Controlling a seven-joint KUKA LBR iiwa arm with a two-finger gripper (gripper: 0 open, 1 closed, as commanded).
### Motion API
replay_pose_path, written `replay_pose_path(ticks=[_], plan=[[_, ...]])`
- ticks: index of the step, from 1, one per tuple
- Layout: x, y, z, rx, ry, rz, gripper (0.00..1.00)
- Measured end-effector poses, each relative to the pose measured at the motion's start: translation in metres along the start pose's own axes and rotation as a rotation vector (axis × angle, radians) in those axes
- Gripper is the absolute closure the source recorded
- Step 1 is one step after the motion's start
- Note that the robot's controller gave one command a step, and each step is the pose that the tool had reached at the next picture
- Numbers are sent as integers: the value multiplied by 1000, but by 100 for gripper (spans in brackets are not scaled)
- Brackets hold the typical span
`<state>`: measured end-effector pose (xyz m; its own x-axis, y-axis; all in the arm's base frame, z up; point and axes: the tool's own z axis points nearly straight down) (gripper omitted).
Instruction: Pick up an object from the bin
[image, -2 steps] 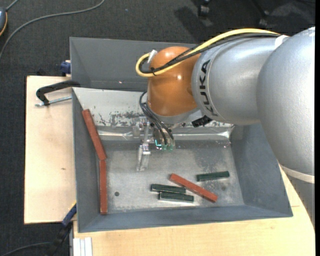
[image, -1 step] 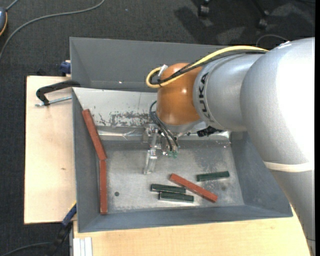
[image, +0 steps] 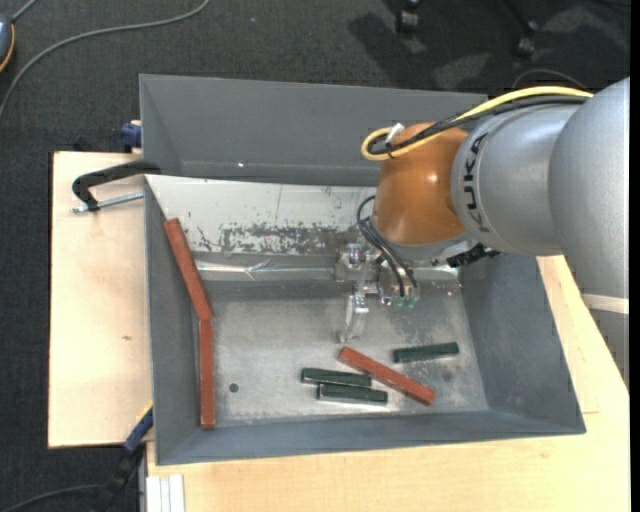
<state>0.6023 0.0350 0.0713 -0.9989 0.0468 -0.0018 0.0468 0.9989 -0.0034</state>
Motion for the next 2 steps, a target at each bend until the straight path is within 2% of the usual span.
replay_pose_path(ticks=[1,2], plan=[[13,71,0,-8,1,145,0],[5,94,-32,-7,-7,-85,0]])
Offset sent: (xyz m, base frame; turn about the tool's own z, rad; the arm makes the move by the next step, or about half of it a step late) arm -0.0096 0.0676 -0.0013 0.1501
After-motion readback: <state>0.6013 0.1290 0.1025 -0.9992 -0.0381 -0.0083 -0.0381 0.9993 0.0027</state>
